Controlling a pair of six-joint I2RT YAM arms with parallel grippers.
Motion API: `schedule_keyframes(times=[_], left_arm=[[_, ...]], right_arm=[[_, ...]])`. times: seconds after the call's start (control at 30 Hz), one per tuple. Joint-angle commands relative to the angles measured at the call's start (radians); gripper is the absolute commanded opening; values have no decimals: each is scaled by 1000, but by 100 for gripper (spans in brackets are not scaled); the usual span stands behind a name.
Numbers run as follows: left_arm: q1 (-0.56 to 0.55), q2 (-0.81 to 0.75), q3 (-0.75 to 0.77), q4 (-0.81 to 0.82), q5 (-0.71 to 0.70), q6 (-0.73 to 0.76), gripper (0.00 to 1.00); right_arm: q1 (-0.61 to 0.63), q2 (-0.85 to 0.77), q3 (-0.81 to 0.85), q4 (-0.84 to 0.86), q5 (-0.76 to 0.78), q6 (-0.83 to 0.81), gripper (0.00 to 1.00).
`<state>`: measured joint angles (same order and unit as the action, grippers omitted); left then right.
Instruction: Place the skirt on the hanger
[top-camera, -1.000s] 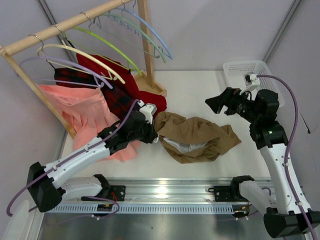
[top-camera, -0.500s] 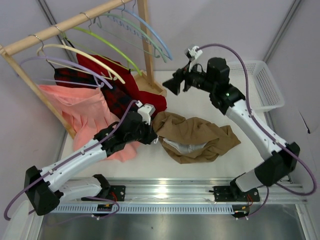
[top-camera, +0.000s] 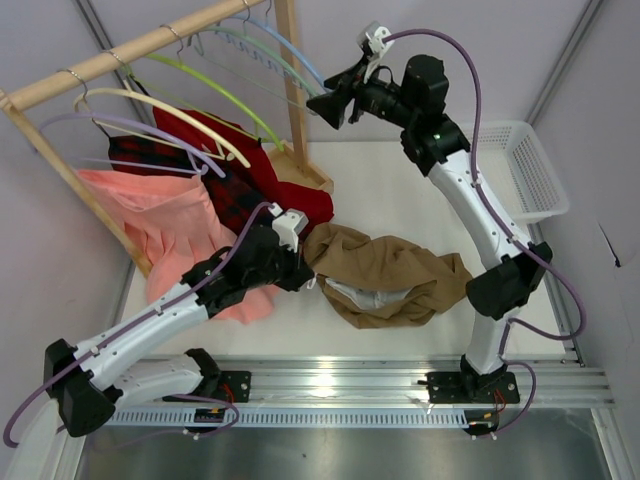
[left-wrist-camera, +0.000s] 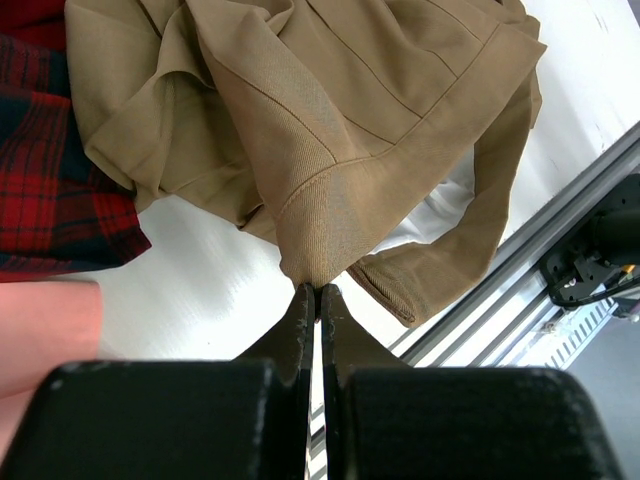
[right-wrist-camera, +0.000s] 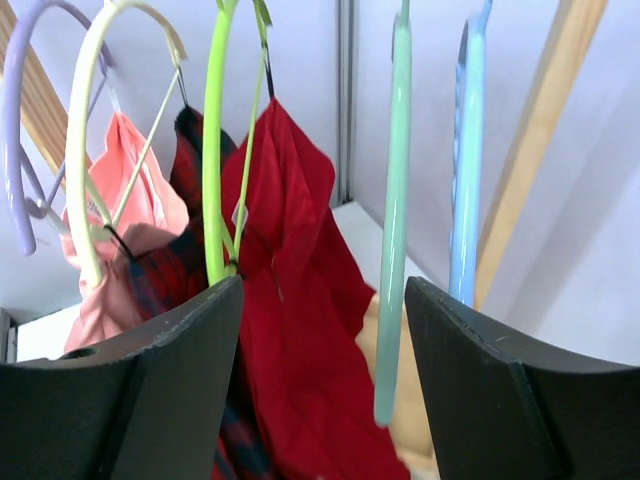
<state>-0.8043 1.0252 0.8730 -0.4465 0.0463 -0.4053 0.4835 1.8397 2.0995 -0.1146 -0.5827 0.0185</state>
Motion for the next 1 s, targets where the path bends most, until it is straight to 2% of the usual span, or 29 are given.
schedule_keyframes(times=[0.0, 0.27, 0.5, 0.67, 0.97], left_arm=[[10, -10, 1, 31, 24, 36, 0], [11, -42, -17, 11, 9, 28, 0], [13, -65, -20, -8, -20, 26, 0], [14, -62, -25, -3, -25, 28, 0], [17, -66, -43, 8, -23, 29, 0]], right_arm=[[6, 67, 120, 7, -48, 27, 70], [12, 242, 318, -26, -51, 55, 68], [30, 274, 330, -25, 40, 37, 67], [76, 283, 335, -34, 185, -2, 59], [87, 342, 386, -10, 193, 23, 47]])
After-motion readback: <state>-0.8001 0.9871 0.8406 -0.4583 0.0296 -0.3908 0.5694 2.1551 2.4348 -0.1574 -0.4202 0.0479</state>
